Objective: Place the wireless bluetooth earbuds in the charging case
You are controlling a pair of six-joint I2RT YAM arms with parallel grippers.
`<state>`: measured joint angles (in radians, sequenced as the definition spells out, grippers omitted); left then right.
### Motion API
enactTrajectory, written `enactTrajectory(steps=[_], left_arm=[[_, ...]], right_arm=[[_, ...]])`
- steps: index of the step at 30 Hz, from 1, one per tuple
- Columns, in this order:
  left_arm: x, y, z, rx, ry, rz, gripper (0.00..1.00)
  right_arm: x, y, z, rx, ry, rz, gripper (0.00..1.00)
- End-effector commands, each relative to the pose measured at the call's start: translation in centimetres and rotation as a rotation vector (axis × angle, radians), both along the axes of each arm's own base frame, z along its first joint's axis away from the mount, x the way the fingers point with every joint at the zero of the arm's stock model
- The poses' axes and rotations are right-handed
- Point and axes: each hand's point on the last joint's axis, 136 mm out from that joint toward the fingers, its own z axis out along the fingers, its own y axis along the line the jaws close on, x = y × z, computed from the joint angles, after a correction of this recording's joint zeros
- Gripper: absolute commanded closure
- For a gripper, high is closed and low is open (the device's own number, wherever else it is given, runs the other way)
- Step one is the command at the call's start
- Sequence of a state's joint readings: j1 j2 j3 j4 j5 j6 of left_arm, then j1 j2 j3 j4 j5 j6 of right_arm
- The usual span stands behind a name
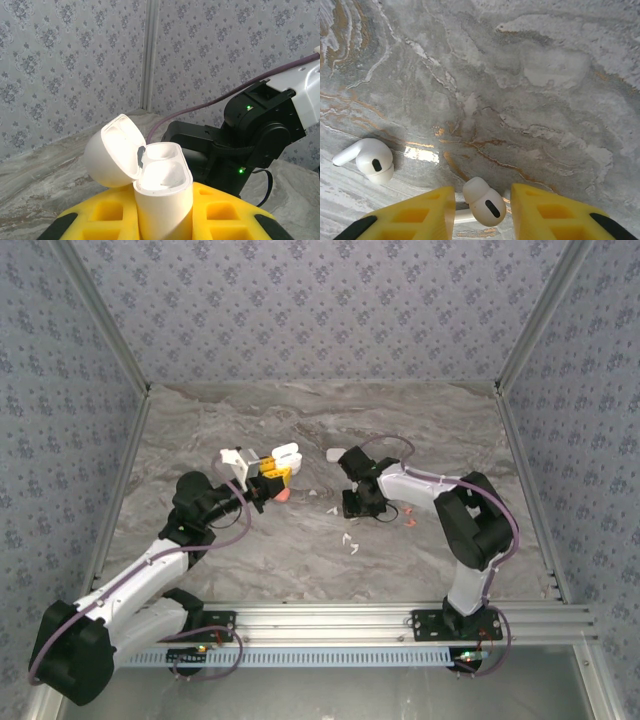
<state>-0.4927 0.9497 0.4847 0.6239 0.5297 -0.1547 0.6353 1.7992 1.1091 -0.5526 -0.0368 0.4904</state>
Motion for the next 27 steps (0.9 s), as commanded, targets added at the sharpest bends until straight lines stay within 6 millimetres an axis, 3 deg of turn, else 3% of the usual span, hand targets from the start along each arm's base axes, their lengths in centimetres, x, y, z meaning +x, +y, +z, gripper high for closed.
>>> enactTrajectory(steps=[1,10,16,22,27], left_arm=[[-0.2,0.3,1.8,-0.02,-0.047,0.008,1.0],[-0.1,0.3,1.5,-0.014,-0.038,0.009,1.0],[0.0,0.3,1.3,-0.004,-0.027,0.011,1.0],[0.2,-0.2,1.0,-0.007,0.003,-0.006,1.0],[0.4,-1.5,0.6,-0.012,0.039,-0.052,1.0]], right_arm=[[0.3,0.1,-0.2,-0.018,0.0,-0.013,0.65],[0.4,-0.2,-0.6,-0.044,-0.009,0.0,0.72],[1.2,-0.9,1.1,-0.063,-0.098,0.025,0.77],[2.1,-1.7,6.2,-0.024,-0.292,0.124,0.77],[1.9,-2.6,12.2,-0.026,-0.502,0.269,0.78]])
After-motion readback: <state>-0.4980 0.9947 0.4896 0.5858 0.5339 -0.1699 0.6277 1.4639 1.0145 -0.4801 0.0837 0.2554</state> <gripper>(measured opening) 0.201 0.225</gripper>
